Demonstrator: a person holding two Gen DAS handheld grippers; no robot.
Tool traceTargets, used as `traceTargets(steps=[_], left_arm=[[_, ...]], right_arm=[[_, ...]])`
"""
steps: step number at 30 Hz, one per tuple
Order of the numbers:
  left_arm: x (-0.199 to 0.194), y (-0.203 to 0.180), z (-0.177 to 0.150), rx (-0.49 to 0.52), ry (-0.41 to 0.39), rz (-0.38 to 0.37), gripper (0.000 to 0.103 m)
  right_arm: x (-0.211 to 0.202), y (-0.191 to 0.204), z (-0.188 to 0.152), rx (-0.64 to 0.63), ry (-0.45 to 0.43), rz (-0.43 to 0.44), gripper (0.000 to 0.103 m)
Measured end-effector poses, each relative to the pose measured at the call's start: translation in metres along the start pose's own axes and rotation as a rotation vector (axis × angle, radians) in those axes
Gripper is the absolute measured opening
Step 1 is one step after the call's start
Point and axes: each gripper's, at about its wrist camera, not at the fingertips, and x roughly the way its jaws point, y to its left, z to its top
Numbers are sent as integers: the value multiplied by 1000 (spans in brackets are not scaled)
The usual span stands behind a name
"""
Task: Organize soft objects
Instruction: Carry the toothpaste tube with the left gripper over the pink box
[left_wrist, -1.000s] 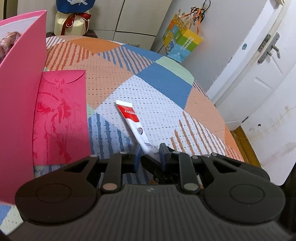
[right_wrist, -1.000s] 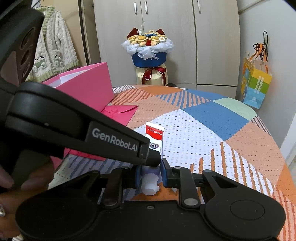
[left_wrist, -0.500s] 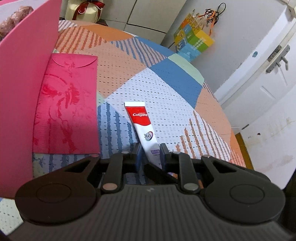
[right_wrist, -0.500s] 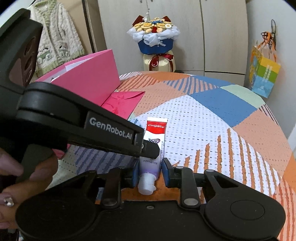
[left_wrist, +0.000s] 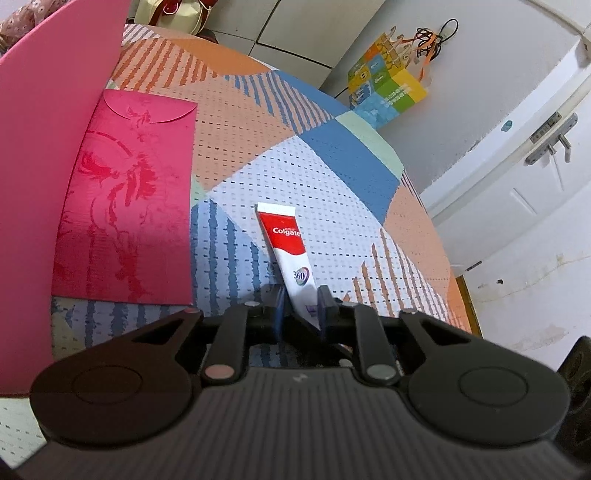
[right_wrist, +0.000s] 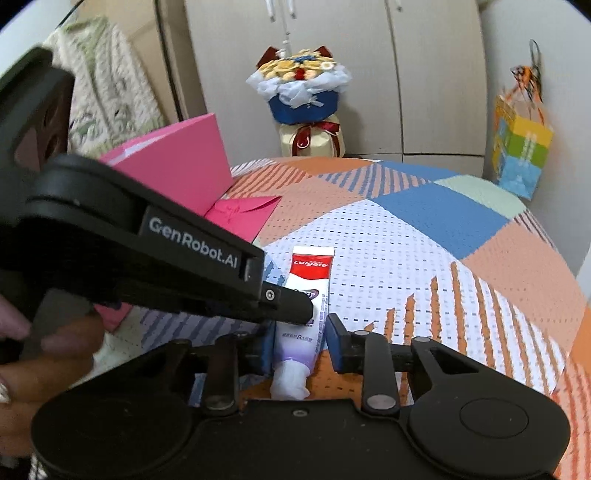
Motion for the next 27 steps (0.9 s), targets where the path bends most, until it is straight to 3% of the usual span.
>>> traceTargets(steps=[7, 15, 21, 27], left_arm=[[1, -6, -6, 20, 0, -6, 17], [-13, -15, -19, 43, -12, 33, 17], [-39, -24, -27, 72, 9, 50, 18], [-83, -28, -30, 74, 13, 0, 18]], right_arm=[[-7, -10, -4, 87, 1, 60, 33], [-16, -5, -6, 84, 13, 76, 33], [-32, 4, -2, 65, 53, 96, 33], [-64, 30, 10, -17, 84, 92, 33]])
